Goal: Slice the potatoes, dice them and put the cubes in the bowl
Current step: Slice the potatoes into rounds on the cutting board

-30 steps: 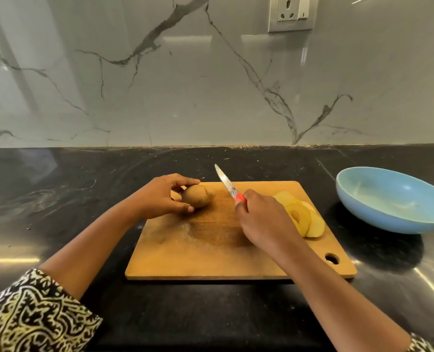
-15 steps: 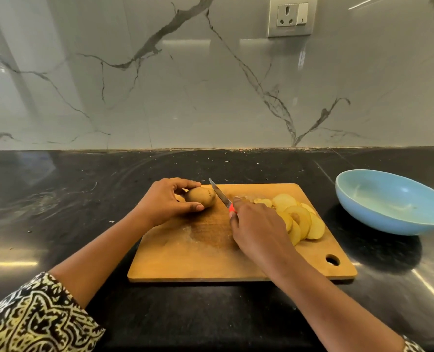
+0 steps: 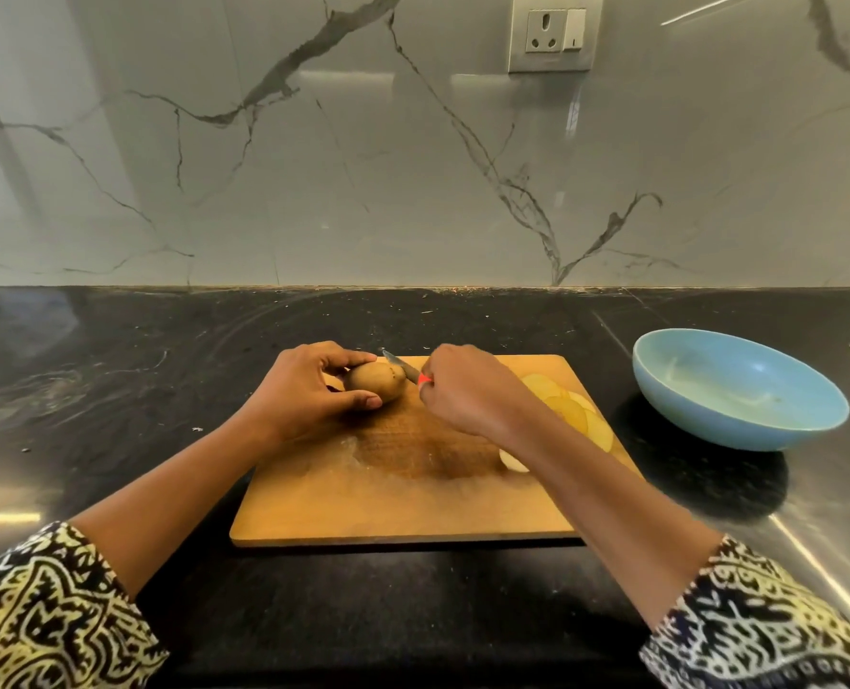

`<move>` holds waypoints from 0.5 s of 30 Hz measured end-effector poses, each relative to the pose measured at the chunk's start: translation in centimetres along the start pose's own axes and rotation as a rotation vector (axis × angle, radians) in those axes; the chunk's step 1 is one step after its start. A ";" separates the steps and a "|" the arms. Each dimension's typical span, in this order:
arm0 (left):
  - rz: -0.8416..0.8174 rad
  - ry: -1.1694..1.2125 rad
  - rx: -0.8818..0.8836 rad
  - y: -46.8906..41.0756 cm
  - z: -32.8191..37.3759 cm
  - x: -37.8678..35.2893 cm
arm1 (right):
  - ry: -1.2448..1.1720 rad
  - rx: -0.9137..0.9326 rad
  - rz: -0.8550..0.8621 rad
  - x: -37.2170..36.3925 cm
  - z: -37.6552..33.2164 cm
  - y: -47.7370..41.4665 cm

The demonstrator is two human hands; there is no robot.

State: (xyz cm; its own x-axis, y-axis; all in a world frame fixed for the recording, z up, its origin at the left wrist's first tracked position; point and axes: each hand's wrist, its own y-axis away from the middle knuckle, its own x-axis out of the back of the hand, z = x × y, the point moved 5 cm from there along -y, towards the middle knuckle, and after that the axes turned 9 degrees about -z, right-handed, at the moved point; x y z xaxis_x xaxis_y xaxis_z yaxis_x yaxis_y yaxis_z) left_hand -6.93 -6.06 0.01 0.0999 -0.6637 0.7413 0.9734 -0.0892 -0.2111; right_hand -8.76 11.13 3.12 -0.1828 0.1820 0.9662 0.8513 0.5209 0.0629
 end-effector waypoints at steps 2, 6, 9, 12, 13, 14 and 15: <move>0.013 -0.007 -0.006 0.1 0.2 -0.1 | 0.008 -0.002 -0.027 -0.1 -0.1 0.3; 0.042 -0.045 0.008 0.5 0.1 0.0 | 0.055 -0.003 -0.036 -1.9 -0.6 2.8; 0.034 -0.033 0.026 0.6 0.0 -0.1 | 0.073 -0.036 -0.091 -2.3 0.1 4.7; 0.025 0.033 0.070 0.7 -0.3 -0.1 | 0.118 -0.039 -0.091 -1.7 1.2 6.3; 0.020 0.059 0.084 0.7 -0.3 -0.1 | 0.120 -0.041 -0.056 -1.4 1.4 6.6; 0.015 0.074 0.091 0.7 -0.4 -0.1 | 0.118 -0.049 -0.018 -1.1 1.8 6.8; 0.010 0.081 0.093 0.7 -0.3 -0.2 | 0.112 -0.066 0.018 -0.9 2.1 6.8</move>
State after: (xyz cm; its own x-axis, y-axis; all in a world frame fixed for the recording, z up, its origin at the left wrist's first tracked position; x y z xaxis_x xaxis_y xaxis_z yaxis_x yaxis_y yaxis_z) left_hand -6.30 -6.25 -0.46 0.0963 -0.7221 0.6851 0.9878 -0.0153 -0.1550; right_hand -3.82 16.26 2.16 -0.1140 0.0947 0.9890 0.8851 0.4618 0.0578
